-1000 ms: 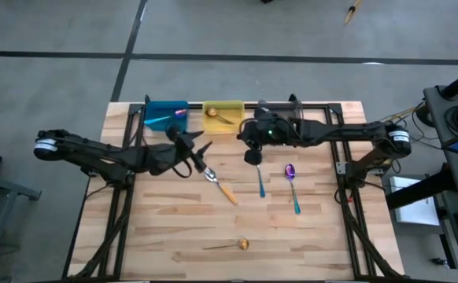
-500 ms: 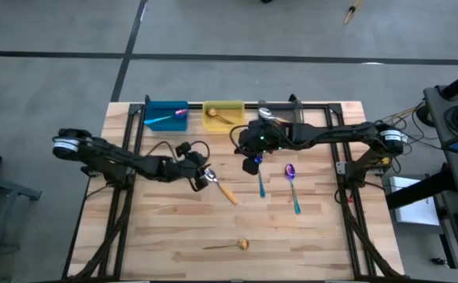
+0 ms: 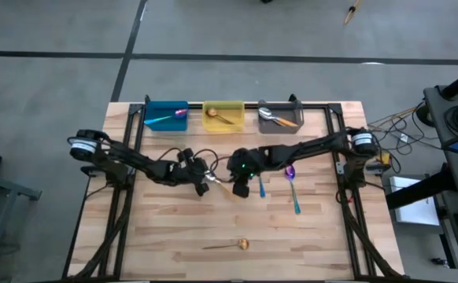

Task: Sort silverware by color (type)
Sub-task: Put the yellow spoon into the black bin

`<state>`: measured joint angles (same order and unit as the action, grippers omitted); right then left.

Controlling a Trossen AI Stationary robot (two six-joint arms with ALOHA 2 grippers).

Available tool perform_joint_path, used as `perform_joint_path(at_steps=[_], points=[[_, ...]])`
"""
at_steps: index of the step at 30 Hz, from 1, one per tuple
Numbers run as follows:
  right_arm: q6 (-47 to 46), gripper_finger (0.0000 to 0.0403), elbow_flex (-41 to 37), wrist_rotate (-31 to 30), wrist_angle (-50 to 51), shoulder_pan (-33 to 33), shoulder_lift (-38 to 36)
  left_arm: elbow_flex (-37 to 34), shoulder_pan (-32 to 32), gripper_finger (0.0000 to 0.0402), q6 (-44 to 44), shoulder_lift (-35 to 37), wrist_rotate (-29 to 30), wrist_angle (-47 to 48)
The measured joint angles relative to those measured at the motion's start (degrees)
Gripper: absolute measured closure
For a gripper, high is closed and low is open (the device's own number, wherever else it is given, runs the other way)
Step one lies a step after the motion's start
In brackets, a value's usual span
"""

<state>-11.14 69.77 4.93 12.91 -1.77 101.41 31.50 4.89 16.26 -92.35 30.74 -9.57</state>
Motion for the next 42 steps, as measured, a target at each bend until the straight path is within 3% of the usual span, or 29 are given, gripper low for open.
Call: perform_joint_path(at_steps=[8, 14, 24, 28, 33, 42], points=[[-0.7, 0.0242, 0.0, -6.1, -4.9, 2.7, 5.6, -0.2, 0.6, 0.0401, 2.7, -3.5, 0.5, -1.4], [0.9, 0.0228, 0.0, -8.6, -4.7, 2.2, 6.5, -0.2, 1.1, 0.0401, 3.0, -3.6, 0.7, -1.5], [4.3, 0.0227, 8.5, -13.1, 11.0, -0.4, 4.3, -0.2, 1.1, 0.0401, 7.3, -3.6, 0.3, -1.9], [-1.6, 0.0227, 12.5, -10.8, 11.7, -0.5, 4.3, -0.2, 1.2, 0.0401, 8.5, -3.7, 0.4, -1.9], [-10.8, 0.0227, 15.9, 2.9, 12.1, -0.8, 5.6, -0.2, 1.2, 0.0402, 8.8, -3.8, 0.4, -2.0], [-15.7, 0.0227, 18.3, 2.6, 13.0, -0.2, 11.4, -0.2, 1.2, 0.0402, 8.9, -3.9, 0.4, -2.0]])
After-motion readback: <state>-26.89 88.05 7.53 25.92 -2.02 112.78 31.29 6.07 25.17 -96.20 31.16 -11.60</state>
